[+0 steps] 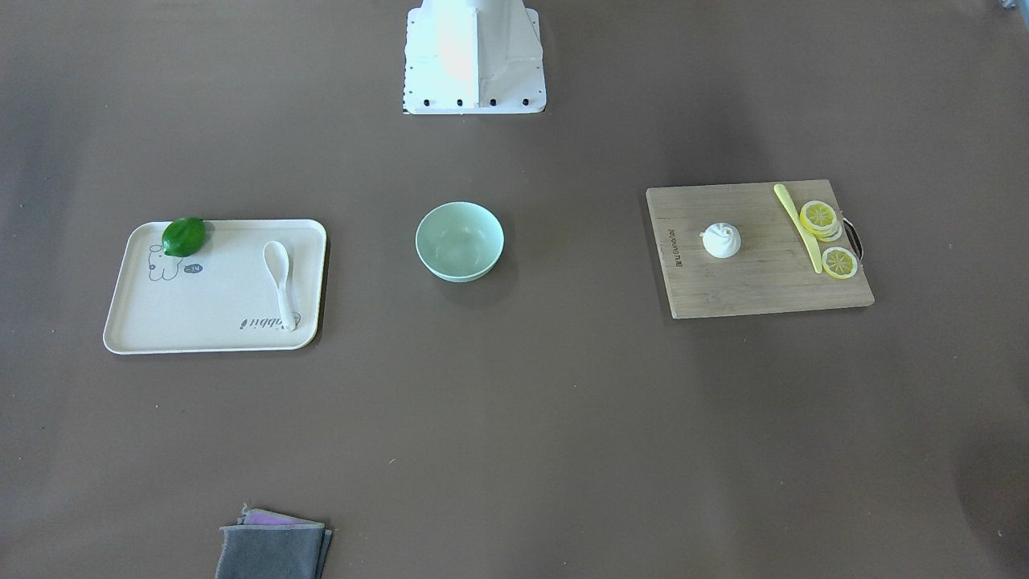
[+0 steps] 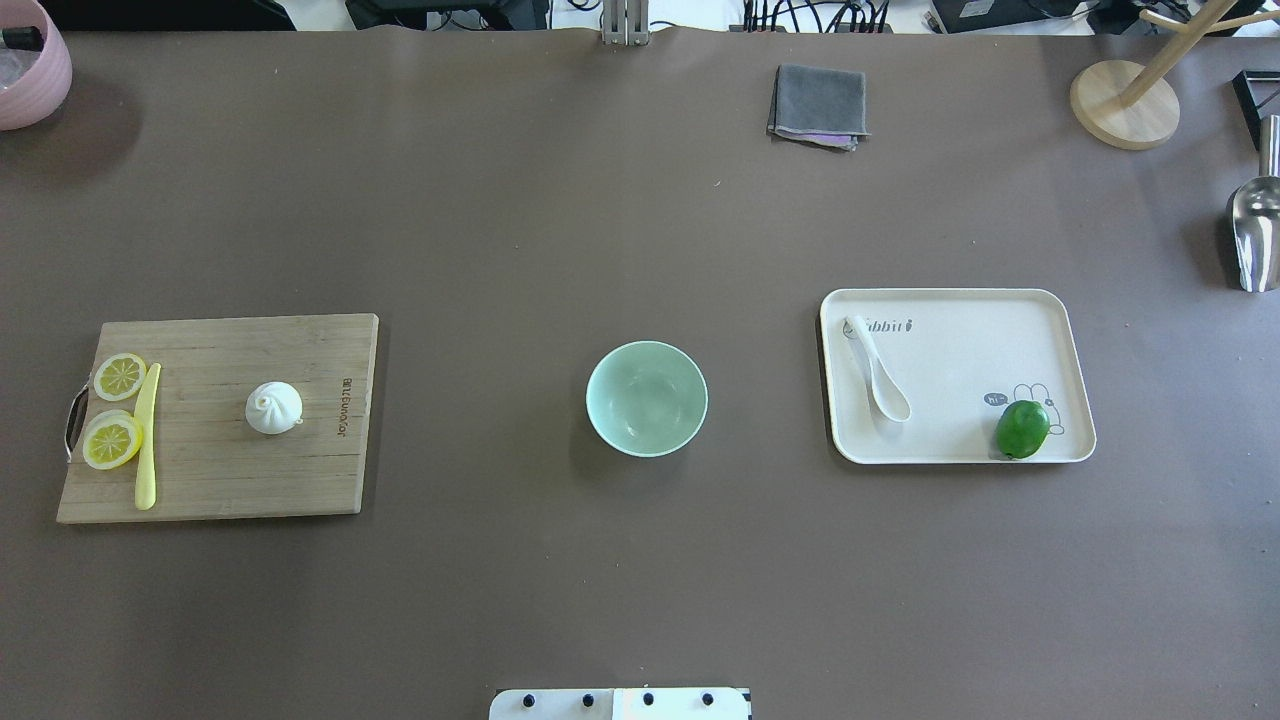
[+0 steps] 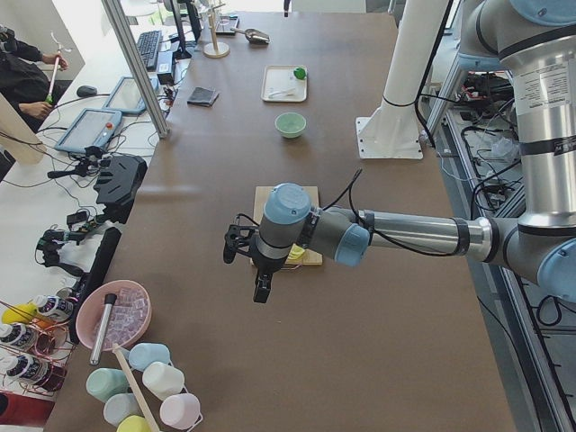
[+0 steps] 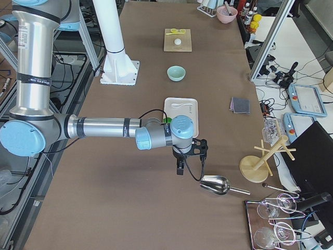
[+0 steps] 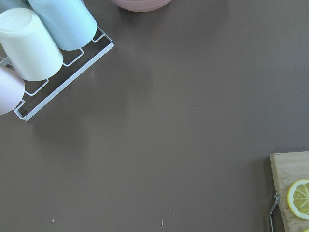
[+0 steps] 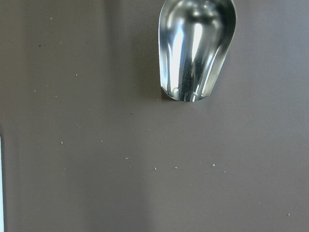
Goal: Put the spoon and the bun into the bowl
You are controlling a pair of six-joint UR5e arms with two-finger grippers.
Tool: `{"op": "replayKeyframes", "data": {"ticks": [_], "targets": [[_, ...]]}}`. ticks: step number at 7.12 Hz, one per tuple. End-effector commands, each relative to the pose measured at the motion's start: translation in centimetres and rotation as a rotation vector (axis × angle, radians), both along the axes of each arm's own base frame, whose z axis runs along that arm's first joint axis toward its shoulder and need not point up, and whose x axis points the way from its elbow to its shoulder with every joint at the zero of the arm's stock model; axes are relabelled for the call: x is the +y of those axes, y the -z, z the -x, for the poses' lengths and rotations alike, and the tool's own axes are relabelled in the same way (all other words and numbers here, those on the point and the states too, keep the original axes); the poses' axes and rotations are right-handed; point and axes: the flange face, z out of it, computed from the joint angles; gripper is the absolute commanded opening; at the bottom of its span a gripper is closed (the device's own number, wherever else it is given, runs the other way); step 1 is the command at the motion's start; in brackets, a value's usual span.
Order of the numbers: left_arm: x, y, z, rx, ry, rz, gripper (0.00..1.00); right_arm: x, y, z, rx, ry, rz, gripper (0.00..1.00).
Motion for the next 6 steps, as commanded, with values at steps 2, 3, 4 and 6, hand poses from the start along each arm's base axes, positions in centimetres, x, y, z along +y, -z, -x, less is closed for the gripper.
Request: {"op": "replayKeyframes", "data": {"ticks": [2, 3, 4, 6], "targets": [[-0.4, -1.0, -0.1, 0.000, -0.002, 0.017, 0.98, -0.4, 0.4, 0.2, -0.006, -0.005, 0.001, 1.00], [-0.1, -1.1, -0.1, 0.012, -0.001, 0.025, 0.98, -0.3, 0.6, 0.3, -0.008, -0.003, -0.004, 1.00], [-0.2, -0.4, -0.1, 0.013, 0.000, 0.011, 0.98, -0.3, 0.5, 0.3, -0.008, -0.005, 0.001, 1.00], [-1.3, 0.8, -0.4, 0.016, -0.004, -0.009, 0.98, -0.3, 0.8, 0.3, -0.010, -0.005, -0.004, 1.00]]}}
